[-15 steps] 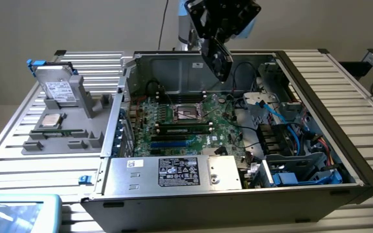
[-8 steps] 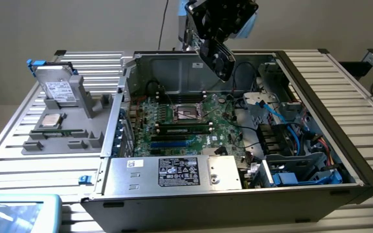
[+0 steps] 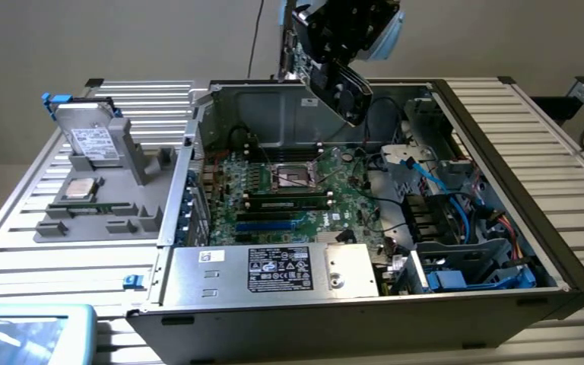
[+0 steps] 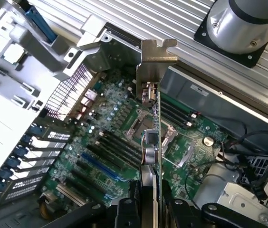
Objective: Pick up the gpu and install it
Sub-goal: 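Insert the gpu into the slot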
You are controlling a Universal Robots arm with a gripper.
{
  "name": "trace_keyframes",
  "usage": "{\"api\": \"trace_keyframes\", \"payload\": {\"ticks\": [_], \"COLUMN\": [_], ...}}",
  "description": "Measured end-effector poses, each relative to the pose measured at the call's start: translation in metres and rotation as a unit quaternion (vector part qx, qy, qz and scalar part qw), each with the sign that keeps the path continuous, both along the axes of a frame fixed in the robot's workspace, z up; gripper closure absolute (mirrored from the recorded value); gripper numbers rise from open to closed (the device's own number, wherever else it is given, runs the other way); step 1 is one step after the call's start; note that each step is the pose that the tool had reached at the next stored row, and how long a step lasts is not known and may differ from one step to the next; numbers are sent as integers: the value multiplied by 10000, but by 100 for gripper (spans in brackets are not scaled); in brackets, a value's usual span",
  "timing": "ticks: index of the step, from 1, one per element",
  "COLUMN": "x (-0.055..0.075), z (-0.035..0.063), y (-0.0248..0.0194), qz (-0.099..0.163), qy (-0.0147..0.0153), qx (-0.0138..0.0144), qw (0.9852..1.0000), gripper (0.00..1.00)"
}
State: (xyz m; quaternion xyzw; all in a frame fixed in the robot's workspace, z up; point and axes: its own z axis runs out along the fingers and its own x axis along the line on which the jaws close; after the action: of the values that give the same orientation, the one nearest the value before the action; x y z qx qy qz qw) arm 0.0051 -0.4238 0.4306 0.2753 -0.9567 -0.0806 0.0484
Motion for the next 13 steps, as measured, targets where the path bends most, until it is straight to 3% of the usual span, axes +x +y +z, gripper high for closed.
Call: {"api": "trace_keyframes", "payload": {"ticks": [4, 7, 13], "x": [0, 0, 0], "z": [1, 1, 1], "y": [0, 0, 0], "qz": [362, 640, 1182], "qy": [-14, -20, -26], "qx": [19, 24, 28], "qw": [9993, 9979, 9930], "gripper": [72, 72, 72]}}
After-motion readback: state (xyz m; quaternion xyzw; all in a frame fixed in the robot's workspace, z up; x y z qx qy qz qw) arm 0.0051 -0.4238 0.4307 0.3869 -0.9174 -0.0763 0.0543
